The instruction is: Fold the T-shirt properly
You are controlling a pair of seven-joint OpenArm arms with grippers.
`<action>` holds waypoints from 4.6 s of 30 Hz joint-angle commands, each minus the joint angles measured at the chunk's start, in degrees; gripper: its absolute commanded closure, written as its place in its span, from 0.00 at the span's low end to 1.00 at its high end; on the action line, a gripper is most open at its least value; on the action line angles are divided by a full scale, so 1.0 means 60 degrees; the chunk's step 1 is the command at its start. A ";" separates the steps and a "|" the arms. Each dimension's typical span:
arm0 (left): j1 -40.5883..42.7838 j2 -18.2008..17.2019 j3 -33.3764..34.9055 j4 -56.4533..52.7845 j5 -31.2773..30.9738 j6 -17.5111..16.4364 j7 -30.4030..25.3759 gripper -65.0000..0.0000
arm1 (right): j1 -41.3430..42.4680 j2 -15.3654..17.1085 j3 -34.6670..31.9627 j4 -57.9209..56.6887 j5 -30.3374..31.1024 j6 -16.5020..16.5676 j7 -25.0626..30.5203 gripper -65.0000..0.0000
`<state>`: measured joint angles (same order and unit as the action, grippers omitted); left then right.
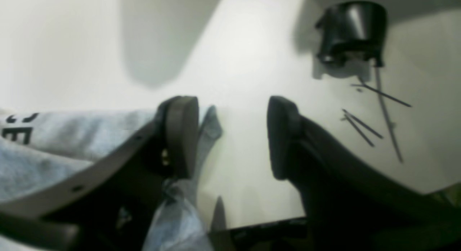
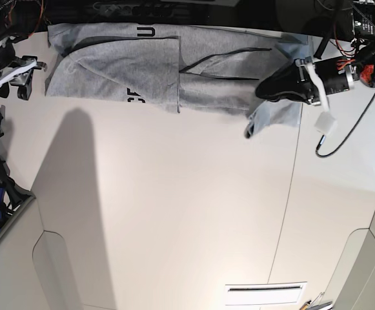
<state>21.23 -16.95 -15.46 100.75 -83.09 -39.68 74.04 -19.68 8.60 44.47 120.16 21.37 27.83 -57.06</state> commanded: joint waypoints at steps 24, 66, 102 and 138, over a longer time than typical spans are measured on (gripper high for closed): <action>-0.0601 0.0474 0.1967 0.0164 -0.0318 -0.0053 -0.0229 0.94 | 0.0022 0.0124 0.0051 0.0186 0.0543 0.0000 0.0186 0.53; -0.0776 0.0255 0.1967 0.0164 -0.0318 -0.0053 -0.0302 0.53 | -0.0291 0.0652 0.0047 -0.4900 0.4535 0.0678 -0.0958 0.40; -0.0831 0.0255 0.0616 0.0164 -0.0318 -0.0053 -0.0011 0.53 | 0.0372 0.0652 0.0051 -0.4590 0.5774 0.0867 -0.1614 1.00; 0.0674 -0.0160 -0.1800 0.0087 0.4532 -0.0053 -0.1381 1.00 | 0.0157 -0.1778 -0.7621 0.0295 0.5104 0.1009 -0.1333 1.00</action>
<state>25.21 -17.28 -26.00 100.60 -54.76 -39.68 66.59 -18.92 -1.91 -1.34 120.86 50.09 33.30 -66.59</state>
